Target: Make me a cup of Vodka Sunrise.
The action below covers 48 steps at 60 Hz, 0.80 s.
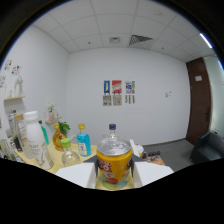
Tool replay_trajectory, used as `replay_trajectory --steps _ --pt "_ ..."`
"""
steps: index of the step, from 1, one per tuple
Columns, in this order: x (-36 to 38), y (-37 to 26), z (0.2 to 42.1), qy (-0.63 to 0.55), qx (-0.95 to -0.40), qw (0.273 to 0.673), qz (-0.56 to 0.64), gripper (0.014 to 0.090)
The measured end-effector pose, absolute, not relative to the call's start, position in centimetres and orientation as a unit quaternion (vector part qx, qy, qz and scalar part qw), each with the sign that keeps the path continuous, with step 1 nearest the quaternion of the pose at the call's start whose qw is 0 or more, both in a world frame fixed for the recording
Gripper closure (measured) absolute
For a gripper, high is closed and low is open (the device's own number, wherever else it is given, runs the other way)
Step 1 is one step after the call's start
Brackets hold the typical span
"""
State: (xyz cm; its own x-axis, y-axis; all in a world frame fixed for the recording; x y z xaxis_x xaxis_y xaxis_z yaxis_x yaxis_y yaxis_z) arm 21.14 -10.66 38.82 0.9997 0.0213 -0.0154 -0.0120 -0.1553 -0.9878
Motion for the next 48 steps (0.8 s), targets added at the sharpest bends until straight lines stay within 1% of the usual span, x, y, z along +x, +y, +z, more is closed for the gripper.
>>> replay_trajectory --steps 7,13,19,25,32,39,44,48 --pt "21.3 -12.1 40.3 0.008 -0.748 0.663 0.014 0.0539" --pt "21.0 -14.7 41.8 0.015 -0.739 0.674 0.019 0.0538" --pt "20.1 -17.7 41.2 0.021 -0.74 0.672 0.031 0.0539" --pt "18.7 -20.3 37.9 0.024 -0.75 0.661 0.025 0.054" --pt "16.3 -21.8 30.9 0.045 -0.781 0.621 0.043 0.054" --pt "15.0 -22.6 24.5 0.064 -0.8 0.595 0.044 0.0539" --pt "14.4 -22.8 20.7 0.077 -0.815 0.573 0.038 0.0539" --pt "14.2 -22.7 18.5 0.078 -0.825 0.559 0.028 0.0539"
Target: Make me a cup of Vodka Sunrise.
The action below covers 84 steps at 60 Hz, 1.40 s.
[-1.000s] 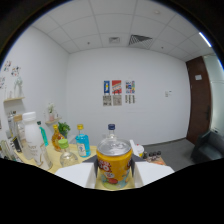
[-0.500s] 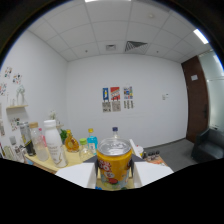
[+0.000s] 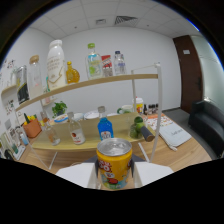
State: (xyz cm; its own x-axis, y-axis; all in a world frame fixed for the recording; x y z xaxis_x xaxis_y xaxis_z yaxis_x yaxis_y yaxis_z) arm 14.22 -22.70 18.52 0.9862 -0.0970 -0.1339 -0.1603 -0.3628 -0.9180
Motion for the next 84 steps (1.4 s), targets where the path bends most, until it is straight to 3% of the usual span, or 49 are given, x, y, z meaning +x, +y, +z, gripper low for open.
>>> replay_trajectory --steps 14,26,41,56,65,73,79,84 --pt "14.2 -21.6 18.5 -0.042 -0.821 0.558 -0.113 0.0539" --pt "13.1 -20.7 20.1 -0.216 -0.771 0.535 -0.269 0.0542" --pt "10.9 -20.1 19.0 -0.442 -0.651 0.437 -0.435 0.0539" --pt "9.7 -20.2 18.7 -0.581 -0.502 0.356 -0.534 0.0538" --pt "9.3 -20.2 17.8 -0.605 -0.476 0.333 -0.545 0.0538" --pt "9.3 -20.2 18.4 -0.582 -0.502 0.353 -0.533 0.0536" --pt "9.3 -20.3 20.7 -0.526 -0.545 0.412 -0.507 0.0535" --pt "9.4 -20.5 23.4 -0.45 -0.598 0.482 -0.456 0.0536"
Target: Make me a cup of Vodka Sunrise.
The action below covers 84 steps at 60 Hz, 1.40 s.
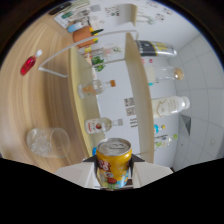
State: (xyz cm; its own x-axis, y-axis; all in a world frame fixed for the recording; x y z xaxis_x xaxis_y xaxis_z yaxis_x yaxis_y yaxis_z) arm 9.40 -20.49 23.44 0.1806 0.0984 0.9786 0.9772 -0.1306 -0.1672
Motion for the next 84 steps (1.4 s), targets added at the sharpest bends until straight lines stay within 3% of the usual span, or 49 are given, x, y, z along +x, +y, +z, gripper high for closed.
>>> replay_trajectory --steps 12,21,25,36,51,63,84 --pt "13.2 -22.2 31.4 -0.203 -0.691 0.643 -0.262 0.0531" --pt "19.6 -23.7 32.5 -0.037 -0.715 0.689 -0.114 0.0533" --pt "22.3 -23.6 30.5 0.009 -0.726 0.683 -0.073 0.0534" --pt "27.6 -22.6 19.7 0.075 -0.773 0.629 -0.017 0.0537" --pt "28.8 -20.8 8.3 0.068 -0.823 0.564 0.008 0.0536" --pt "27.8 -20.3 4.7 0.055 -0.843 0.536 0.016 0.053" --pt "27.4 -22.0 4.1 0.033 -0.848 0.528 -0.007 0.0511"
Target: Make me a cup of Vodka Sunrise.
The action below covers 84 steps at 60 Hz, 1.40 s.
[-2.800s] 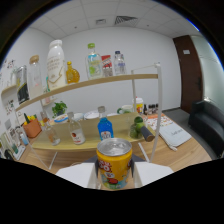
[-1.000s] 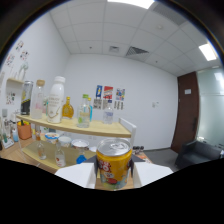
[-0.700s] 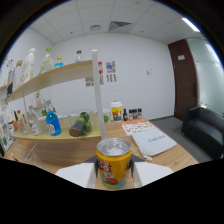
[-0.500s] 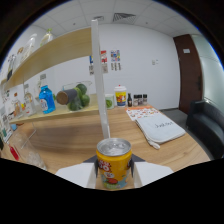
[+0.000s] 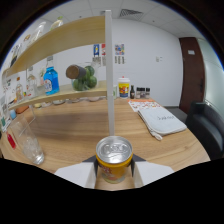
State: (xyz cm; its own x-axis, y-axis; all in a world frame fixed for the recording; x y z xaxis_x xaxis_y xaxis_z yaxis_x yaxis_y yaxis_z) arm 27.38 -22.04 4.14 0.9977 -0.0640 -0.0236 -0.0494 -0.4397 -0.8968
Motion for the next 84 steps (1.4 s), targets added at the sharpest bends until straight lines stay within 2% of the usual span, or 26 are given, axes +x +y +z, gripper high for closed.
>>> replay_trajectory --steps 3,5,11,14,25,31,50,63,77,84 --pt "27.4 -22.3 3.8 0.035 -0.855 0.518 -0.009 0.05" --pt "27.5 -22.6 3.5 0.037 -0.862 0.505 -0.012 0.0452" --pt "28.0 -23.6 4.3 0.044 -0.868 0.494 -0.033 0.018" --pt "27.8 -24.1 5.8 0.043 -0.864 0.5 -0.042 0.0199" --pt "24.1 -26.9 12.5 0.03 -0.838 0.542 -0.044 0.0191" --pt "20.6 -28.8 14.7 0.034 -0.836 0.548 -0.024 0.0194" --pt "7.4 -32.6 13.3 0.017 -0.85 0.527 0.026 0.0197" --pt "0.2 -29.1 17.4 0.014 -0.827 0.56 0.047 0.0194" --pt "-5.3 -22.5 21.7 -0.005 -0.805 0.592 0.043 0.0193" --pt "-6.7 -18.7 22.5 -0.017 -0.8 0.599 0.029 0.0207"
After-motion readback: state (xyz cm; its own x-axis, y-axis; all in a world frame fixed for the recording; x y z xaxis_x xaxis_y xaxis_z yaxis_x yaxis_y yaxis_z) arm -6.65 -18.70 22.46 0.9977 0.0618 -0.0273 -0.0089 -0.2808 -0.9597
